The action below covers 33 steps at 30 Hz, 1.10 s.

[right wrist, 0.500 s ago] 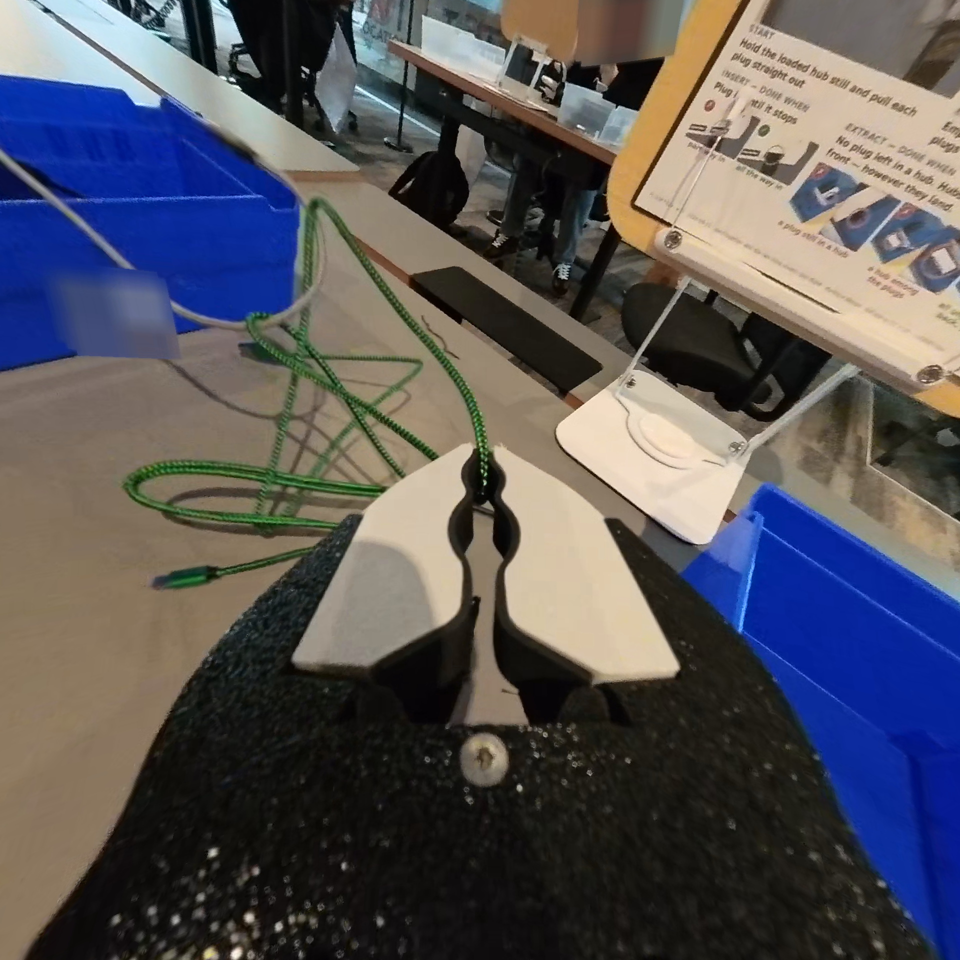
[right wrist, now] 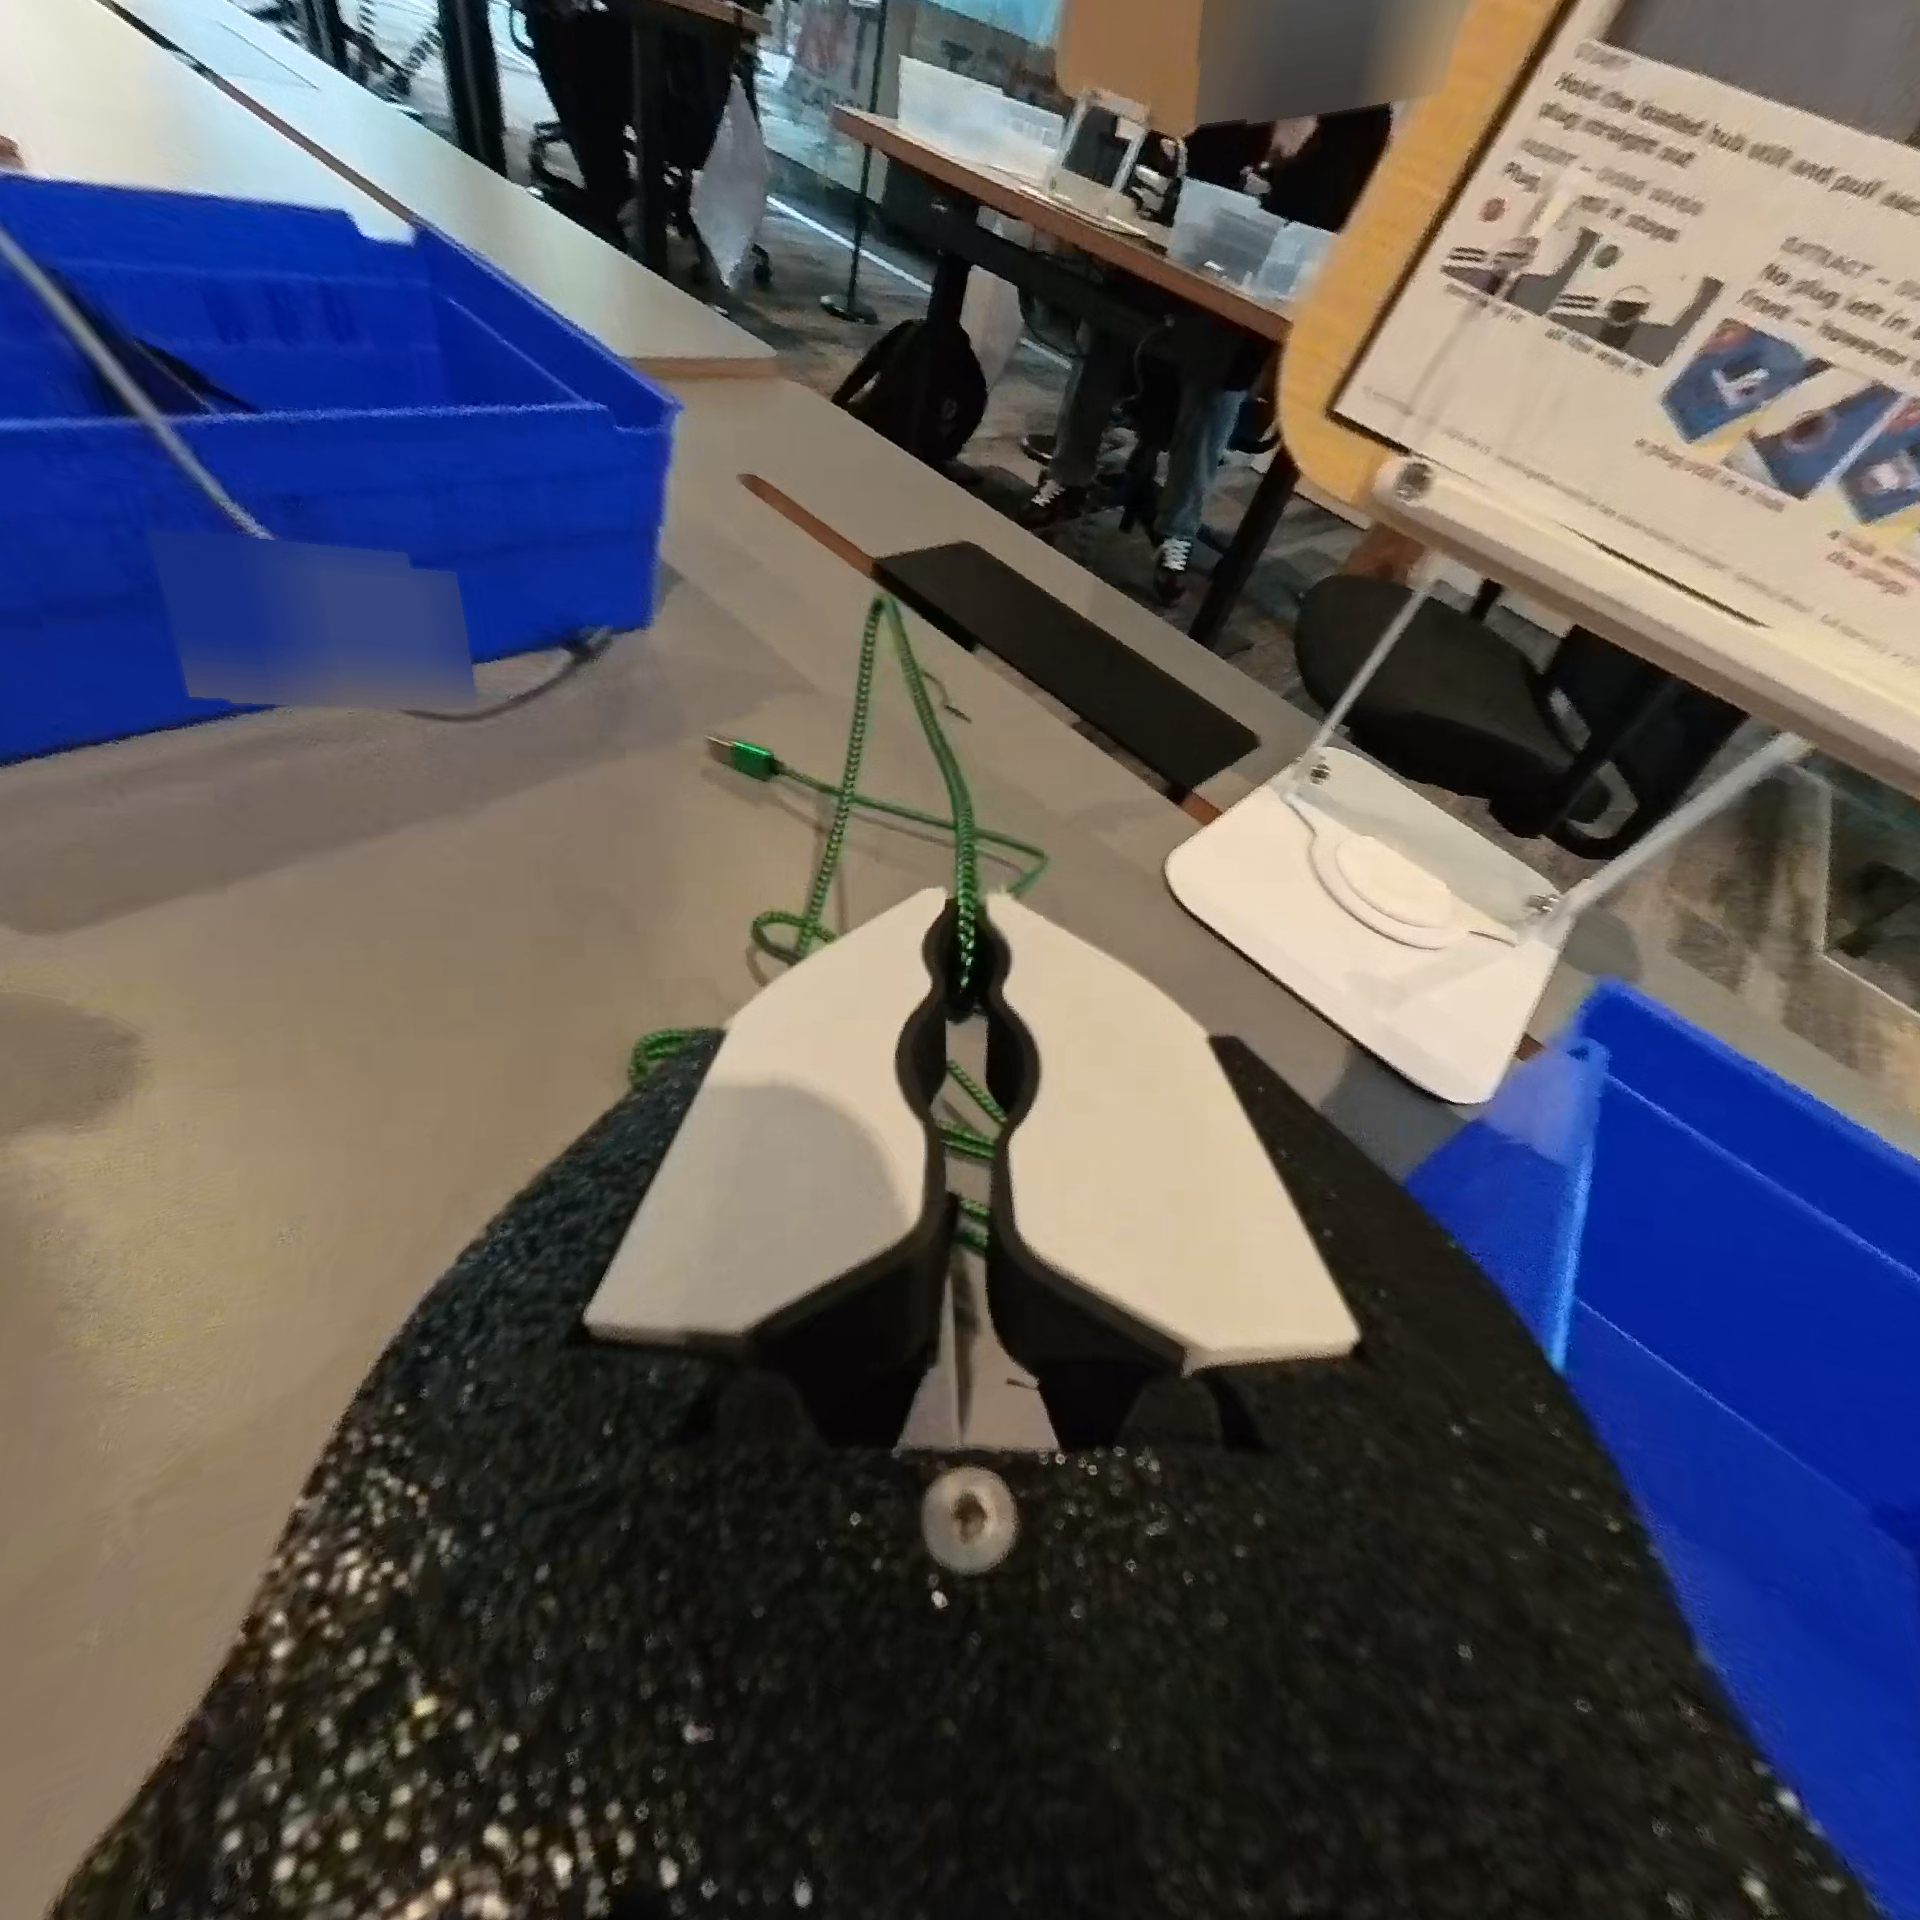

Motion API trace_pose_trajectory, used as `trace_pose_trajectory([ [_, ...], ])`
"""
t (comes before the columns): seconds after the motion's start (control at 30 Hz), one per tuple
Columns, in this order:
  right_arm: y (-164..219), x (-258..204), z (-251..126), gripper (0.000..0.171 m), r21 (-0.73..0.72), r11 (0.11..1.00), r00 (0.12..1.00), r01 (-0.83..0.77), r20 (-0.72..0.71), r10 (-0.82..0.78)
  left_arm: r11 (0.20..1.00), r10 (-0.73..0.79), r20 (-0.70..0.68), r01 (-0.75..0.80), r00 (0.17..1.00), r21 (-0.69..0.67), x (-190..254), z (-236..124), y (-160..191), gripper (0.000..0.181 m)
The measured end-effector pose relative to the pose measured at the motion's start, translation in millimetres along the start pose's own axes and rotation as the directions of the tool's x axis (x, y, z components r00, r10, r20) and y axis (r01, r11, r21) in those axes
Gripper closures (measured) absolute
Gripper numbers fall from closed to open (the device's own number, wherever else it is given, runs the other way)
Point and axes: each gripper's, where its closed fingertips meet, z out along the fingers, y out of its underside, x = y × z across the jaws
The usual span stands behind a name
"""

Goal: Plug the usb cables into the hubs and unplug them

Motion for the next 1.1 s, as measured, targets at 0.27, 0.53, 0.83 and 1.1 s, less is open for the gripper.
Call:
trace_pose_trajectory([
  [0.27, -12, -56, -4, 0.17, 0.047, 0.999, 0.974, -0.012, 0.227, 0.001, 0.969, -0.041, -0.191, -0.007, 0.981, -0.246, 45, 14, 46, 0.178],
  [0.53, -5, -84, -4, 0.17, 0.03, 0.999, 0.956, 0.013, 0.294, -0.022, 0.952, -0.053, -0.245, -0.026, 0.968, -0.305, 67, 15, 63, 0.125],
  [0.83, -2, -78, -8, 0.17, 0.034, 0.999, 0.958, -0.02, 0.286, 0.01, 0.867, 0.426, -0.698, -0.48, 0.576, 0.133, 221, -30, 5, 0.118],
  [1.1, 3, -69, -10, 0.17, 0.031, 0.999, 0.96, -0.043, 0.278, 0.032, 0.388, 0.624, -0.773, -0.904, 0.112, 0.182, 300, 4, 41, 0.127],
])
